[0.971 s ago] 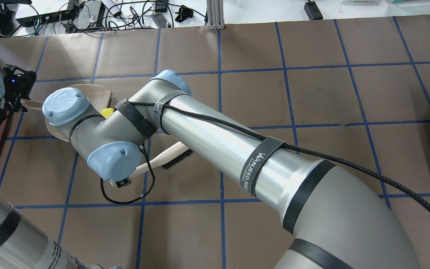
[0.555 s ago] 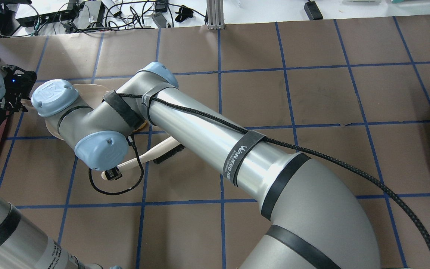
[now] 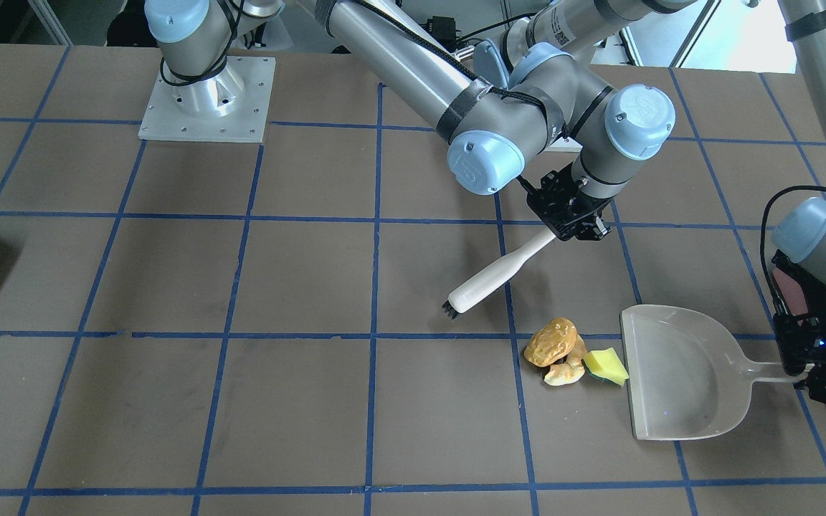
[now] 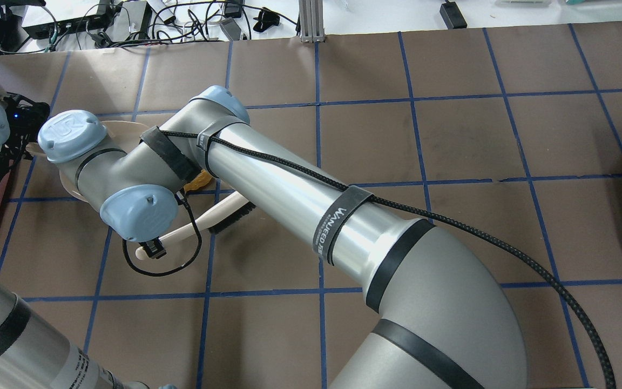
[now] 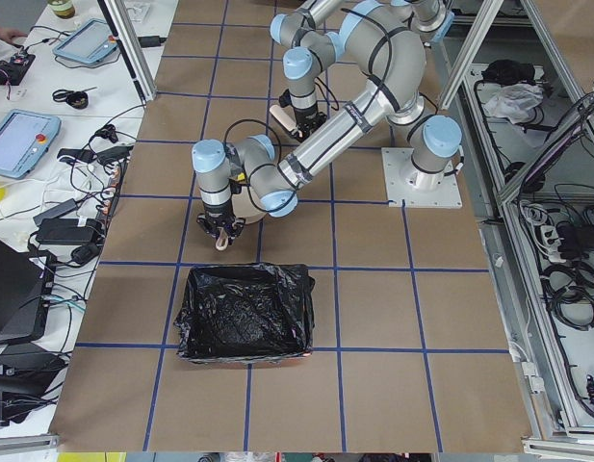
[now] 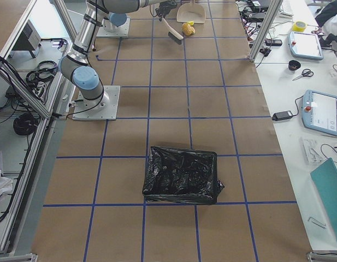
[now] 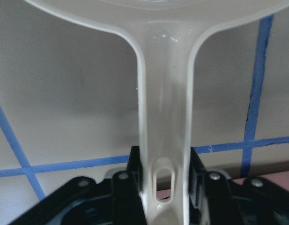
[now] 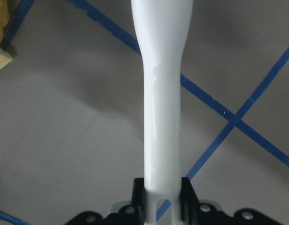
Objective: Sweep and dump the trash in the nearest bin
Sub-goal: 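Sweep the sponge and bread toward the dustpan with the right gripper's brush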
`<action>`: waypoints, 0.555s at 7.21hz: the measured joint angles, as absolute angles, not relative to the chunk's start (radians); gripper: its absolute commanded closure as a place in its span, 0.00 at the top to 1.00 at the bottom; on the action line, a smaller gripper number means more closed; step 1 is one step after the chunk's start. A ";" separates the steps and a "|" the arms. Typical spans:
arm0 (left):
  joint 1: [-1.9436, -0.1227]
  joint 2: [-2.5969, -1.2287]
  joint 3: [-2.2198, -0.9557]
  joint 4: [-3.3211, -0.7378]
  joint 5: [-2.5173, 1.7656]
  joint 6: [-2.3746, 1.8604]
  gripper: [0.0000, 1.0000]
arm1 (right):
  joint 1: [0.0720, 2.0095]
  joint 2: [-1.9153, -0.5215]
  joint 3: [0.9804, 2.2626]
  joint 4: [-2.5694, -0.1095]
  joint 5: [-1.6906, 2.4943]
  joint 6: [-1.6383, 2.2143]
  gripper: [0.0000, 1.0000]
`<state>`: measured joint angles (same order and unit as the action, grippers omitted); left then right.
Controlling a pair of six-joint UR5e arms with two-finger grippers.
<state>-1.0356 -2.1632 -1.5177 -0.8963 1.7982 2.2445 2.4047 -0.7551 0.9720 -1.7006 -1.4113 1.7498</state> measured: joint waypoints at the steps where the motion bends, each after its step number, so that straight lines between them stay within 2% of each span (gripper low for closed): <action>1: -1.038 -2.164 -1.518 -0.894 1.815 2.236 0.00 | 2.405 -0.756 0.971 -1.702 -1.410 1.736 0.00; 4: -1.042 -2.165 -1.518 -0.889 1.831 2.225 0.00 | 2.405 -0.752 0.967 -1.750 -1.388 1.678 0.00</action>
